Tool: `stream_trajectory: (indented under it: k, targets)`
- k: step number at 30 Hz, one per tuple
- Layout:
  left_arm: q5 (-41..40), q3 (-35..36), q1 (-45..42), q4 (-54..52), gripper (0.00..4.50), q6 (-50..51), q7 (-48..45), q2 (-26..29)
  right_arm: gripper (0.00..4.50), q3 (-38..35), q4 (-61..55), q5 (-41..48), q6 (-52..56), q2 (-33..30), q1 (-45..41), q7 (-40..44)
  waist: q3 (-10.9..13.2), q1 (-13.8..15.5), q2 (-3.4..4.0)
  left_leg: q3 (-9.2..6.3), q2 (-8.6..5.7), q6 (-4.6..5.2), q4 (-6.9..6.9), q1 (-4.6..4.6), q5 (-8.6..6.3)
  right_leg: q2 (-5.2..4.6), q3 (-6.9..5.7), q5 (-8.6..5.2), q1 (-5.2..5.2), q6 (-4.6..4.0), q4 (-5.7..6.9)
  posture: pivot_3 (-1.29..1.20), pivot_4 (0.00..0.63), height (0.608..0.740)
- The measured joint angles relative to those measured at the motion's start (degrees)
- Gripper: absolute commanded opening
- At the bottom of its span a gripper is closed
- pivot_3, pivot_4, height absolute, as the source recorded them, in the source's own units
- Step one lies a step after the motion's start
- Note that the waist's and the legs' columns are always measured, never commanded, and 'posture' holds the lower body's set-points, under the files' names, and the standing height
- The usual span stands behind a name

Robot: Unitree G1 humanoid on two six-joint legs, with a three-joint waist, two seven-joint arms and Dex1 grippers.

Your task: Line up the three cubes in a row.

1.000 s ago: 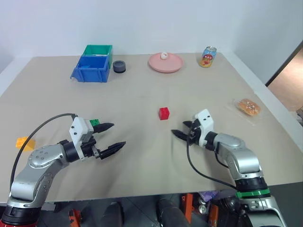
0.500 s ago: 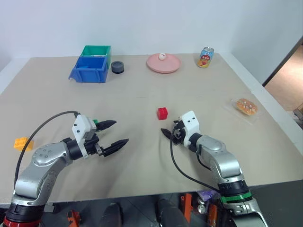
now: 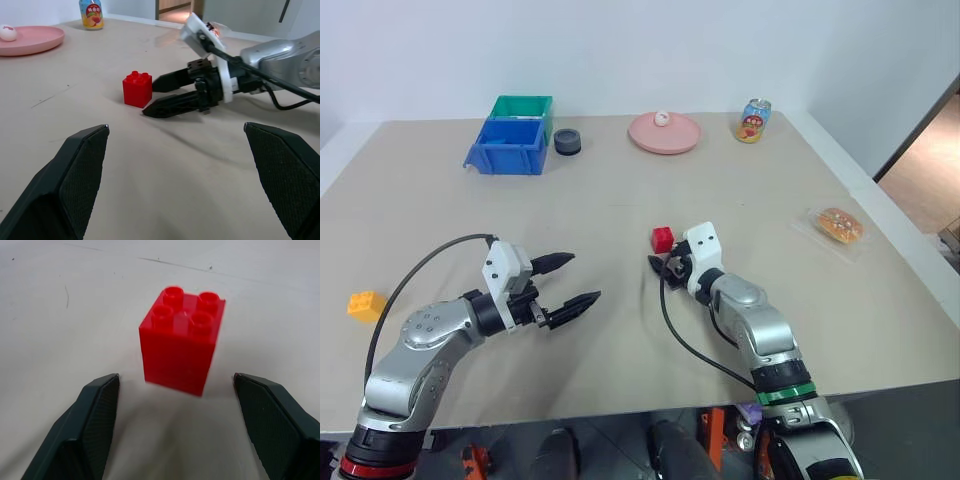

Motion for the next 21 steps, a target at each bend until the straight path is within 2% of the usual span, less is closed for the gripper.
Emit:
stream_trajectory:
  k: [2,3,6,10,16,21]
  targets:
    - [0.00,0.00,-0.02,0.00,4.50,0.01,0.09,-0.02,3.77,-0.04,1.85,-0.11,-1.25,0.14,-0.96,0.00,0.00,0.00,0.00,0.00,0.00,0.00,-0.02,-0.02,0.00,0.00,0.00,-0.03,-0.01,0.01,-0.01,0.00,0.150,0.740]
    - [0.00,0.01,-0.02,0.00,4.50,0.01,0.19,-0.04,3.53,-0.06,2.97,-0.13,-1.97,0.24,-1.53,0.01,0.00,-0.01,0.00,0.00,0.00,0.00,-0.03,-0.02,0.00,0.00,0.00,-0.03,-0.01,0.01,-0.01,0.00,0.150,0.740]
    - [-0.01,0.01,0.16,-0.06,4.50,0.01,0.42,-0.12,2.68,-0.07,5.48,-0.15,-3.32,0.56,-3.00,0.11,0.00,-0.01,0.00,-0.02,0.00,0.00,-0.03,-0.02,0.00,0.01,0.00,-0.03,-0.01,0.01,-0.01,0.00,0.150,0.740]
    - [-0.01,0.05,1.02,-0.28,4.50,0.01,1.08,-0.10,1.31,-0.06,6.89,-0.18,-5.20,0.33,-3.28,0.71,0.00,0.00,0.00,-0.02,-0.01,0.00,-0.03,-0.05,0.00,0.00,0.00,-0.05,-0.01,0.02,-0.03,0.00,0.150,0.740]
    - [-0.54,1.31,3.04,-1.56,4.50,0.00,1.03,0.45,1.21,0.09,7.59,-0.14,-6.03,-1.82,-3.64,3.52,0.00,0.03,0.01,-0.02,-0.01,0.00,-0.05,-0.06,0.00,-0.01,0.00,-0.06,-0.01,0.01,-0.06,0.00,0.150,0.740]
    - [-3.65,4.93,7.11,-2.30,4.50,0.34,-1.93,3.12,1.21,0.13,6.12,2.57,-7.94,-7.06,-2.80,14.36,0.04,0.12,0.04,-0.02,-0.01,-0.01,-0.15,-0.10,-0.01,-0.02,0.00,-0.13,-0.07,-0.01,-0.10,0.00,0.150,0.740]
